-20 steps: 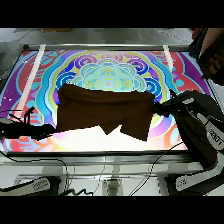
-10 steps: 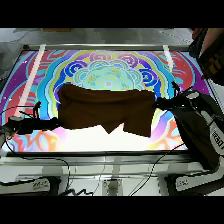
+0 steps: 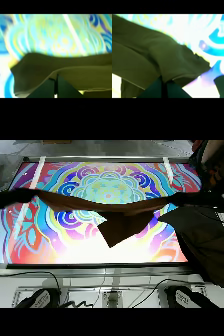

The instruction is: Fold the clothes and pants, and hang the long-sleeved shirts on hangers.

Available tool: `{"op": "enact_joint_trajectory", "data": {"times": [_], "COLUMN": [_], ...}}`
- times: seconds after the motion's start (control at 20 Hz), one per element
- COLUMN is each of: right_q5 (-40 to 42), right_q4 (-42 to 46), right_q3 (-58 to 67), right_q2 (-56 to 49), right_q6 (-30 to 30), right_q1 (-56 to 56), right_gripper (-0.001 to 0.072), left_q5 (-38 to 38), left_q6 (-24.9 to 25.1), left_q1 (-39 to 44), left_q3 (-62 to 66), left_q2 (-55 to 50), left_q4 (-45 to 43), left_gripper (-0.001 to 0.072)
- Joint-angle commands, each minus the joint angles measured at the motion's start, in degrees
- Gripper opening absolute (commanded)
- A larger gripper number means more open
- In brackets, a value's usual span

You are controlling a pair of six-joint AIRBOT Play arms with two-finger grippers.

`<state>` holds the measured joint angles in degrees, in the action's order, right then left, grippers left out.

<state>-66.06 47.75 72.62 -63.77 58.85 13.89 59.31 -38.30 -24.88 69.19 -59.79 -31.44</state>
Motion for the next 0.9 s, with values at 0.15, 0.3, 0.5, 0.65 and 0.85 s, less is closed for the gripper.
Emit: {"op": "enact_joint_trajectory", "data": {"times": [0.15,0.3,0.5,0.65,0.85], "right_q5": [1.44,5.11,9.31,8.44,0.63], "right_q4": [0.33,0.35,0.55,0.96,0.50], "right_q3": [11.41,16.17,21.05,20.76,18.95], "right_q2": [24.17,30.73,33.40,29.27,14.67], "right_q6": [1.99,4.39,5.70,9.20,14.82], "right_q1": [0.00,0.00,0.00,0.00,-0.02], "right_gripper": [0.0012,0.0011,0.0011,0.0011,0.0012], "left_q5": [-28.63,-38.12,-39.32,-37.88,-20.59], "left_q6": [0.24,0.22,0.24,0.22,0.22], "left_q1": [-0.94,-0.94,-0.94,-0.94,0.44], "left_q3": [5.51,5.51,5.44,5.35,5.27], "left_q2": [23.85,30.36,33.40,29.77,15.08], "left_q4": [-0.33,-5.57,-9.31,-14.58,-14.84], "left_gripper": [0.0012,0.0012,0.0011,0.0011,0.0011]}}
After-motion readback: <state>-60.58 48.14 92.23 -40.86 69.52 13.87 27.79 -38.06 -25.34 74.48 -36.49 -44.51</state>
